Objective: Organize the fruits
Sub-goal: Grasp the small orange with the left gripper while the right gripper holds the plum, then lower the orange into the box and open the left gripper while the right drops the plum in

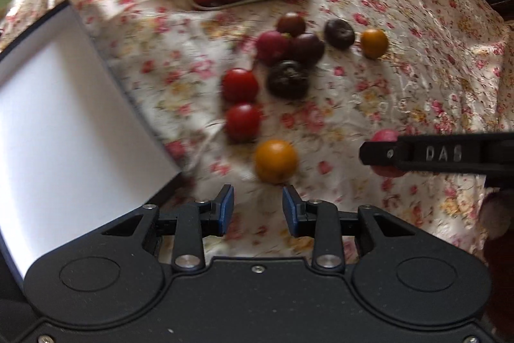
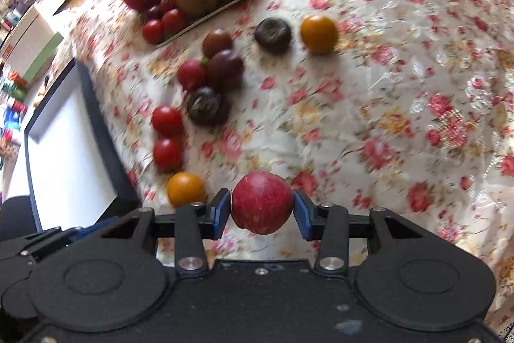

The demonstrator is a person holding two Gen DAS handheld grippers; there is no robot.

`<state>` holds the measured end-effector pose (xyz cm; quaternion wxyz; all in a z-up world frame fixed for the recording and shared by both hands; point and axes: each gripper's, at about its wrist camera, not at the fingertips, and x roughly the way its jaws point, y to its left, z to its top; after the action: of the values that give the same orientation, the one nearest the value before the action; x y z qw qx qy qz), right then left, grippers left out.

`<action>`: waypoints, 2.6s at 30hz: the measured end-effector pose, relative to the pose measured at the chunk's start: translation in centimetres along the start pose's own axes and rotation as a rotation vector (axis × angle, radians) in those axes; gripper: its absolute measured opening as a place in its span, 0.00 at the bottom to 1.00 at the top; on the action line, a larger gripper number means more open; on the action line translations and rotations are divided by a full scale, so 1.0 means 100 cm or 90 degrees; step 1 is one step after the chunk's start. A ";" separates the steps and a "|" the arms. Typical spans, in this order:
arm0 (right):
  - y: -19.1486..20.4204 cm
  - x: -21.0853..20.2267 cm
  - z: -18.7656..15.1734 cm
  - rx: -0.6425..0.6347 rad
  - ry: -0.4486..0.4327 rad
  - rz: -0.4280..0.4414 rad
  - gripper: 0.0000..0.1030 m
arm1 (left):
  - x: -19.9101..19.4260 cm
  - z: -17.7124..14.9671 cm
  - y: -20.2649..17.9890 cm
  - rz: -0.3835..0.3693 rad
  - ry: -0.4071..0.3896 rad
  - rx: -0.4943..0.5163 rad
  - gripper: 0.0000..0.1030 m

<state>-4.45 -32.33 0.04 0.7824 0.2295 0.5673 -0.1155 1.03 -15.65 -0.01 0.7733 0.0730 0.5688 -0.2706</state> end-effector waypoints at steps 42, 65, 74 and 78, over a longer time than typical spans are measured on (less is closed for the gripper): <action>0.089 0.000 0.001 -0.088 -0.004 0.036 0.44 | -0.046 0.026 0.112 0.120 -0.063 -0.200 0.46; 0.238 0.079 -0.016 -0.153 0.067 0.003 0.44 | -0.030 -0.004 0.227 0.198 -0.021 -0.394 0.45; 0.232 0.090 -0.009 -0.143 0.074 0.003 0.44 | -0.028 0.006 0.226 0.195 -0.032 -0.390 0.45; 0.230 0.095 -0.008 -0.140 0.082 0.005 0.45 | -0.027 0.005 0.229 0.184 -0.031 -0.403 0.45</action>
<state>8.20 -11.25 -3.87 0.7654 0.1514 0.6245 -0.0350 12.41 4.34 -1.82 0.8013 -0.0971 0.5896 0.0298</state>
